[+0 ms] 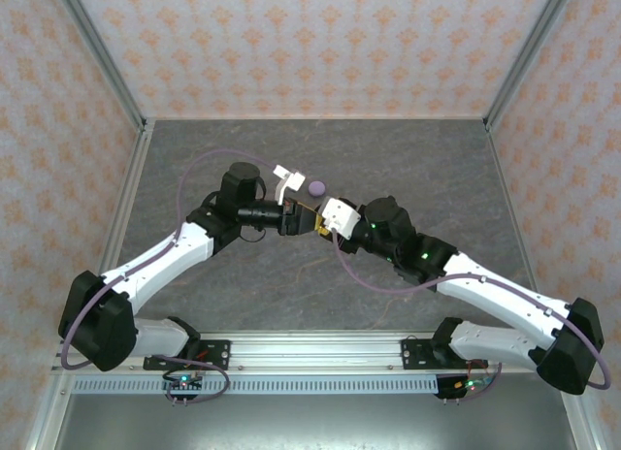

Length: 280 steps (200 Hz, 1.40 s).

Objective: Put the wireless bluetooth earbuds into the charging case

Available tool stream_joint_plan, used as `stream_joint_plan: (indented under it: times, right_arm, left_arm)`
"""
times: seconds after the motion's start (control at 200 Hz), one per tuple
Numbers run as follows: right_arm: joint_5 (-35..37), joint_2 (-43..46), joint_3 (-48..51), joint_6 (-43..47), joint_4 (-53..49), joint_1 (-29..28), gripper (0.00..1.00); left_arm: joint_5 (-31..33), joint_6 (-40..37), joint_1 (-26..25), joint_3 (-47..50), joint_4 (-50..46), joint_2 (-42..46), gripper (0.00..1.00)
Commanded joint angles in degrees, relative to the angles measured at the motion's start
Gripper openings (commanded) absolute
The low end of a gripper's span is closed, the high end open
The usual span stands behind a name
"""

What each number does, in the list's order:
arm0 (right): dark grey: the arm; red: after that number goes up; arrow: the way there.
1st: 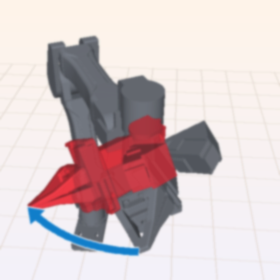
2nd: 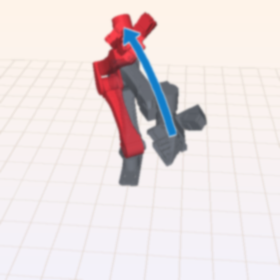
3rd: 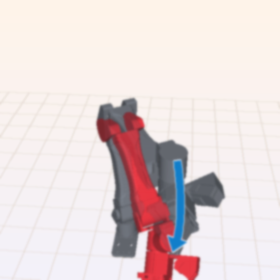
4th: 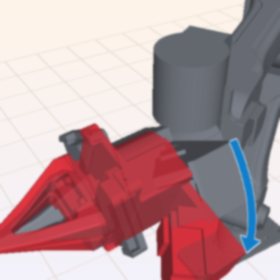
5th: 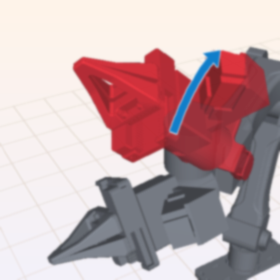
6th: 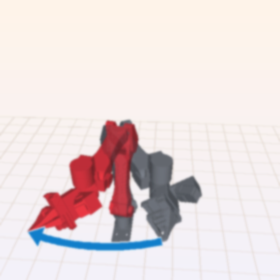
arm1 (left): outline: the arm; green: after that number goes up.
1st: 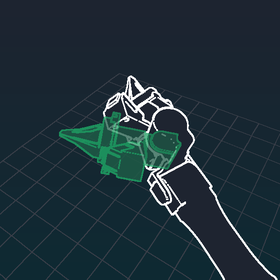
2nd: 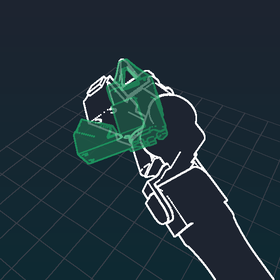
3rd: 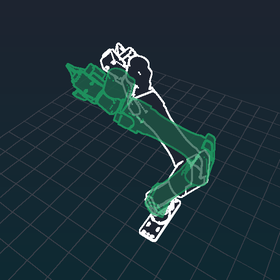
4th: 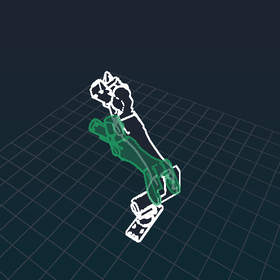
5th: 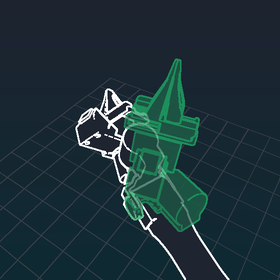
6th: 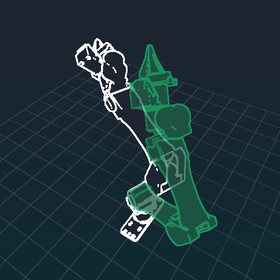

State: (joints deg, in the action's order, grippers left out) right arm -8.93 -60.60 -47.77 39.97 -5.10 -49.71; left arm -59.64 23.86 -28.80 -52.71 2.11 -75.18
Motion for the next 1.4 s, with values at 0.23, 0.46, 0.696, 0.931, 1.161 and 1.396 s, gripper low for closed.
stream_joint_plan:
  times: [0.23,0.46,0.696,0.931,1.161,1.396]
  right_arm:
    - [0.9,0.1,0.0,-1.5,1.3,0.1,0.58]
    - [-8.5,4.7,0.9,-12.6,-1.6,5.9,0.93]
    - [-29.5,8.2,7.0,-30.0,3.7,15.4,0.99]
    - [-36.0,6.1,11.9,-53.4,30.5,18.9,0.99]
    - [-32.1,4.3,8.3,-51.3,25.3,18.9,0.99]
    - [-29.1,0.5,5.6,-51.0,22.2,19.0,0.99]
  left_arm:
    - [-0.2,-2.9,-0.5,-2.9,-1.5,0.0,0.18]
    - [5.8,-7.0,-0.5,-1.9,-1.7,2.3,0.06]
    - [15.7,-9.6,-0.9,9.8,17.9,8.9,0.0]
    - [18.5,-16.1,-5.0,11.7,21.0,10.8,0.0]
    - [16.9,-16.6,-5.4,11.6,21.2,11.1,0.0]
    - [16.5,-17.1,-5.7,12.1,20.7,12.8,0.0]
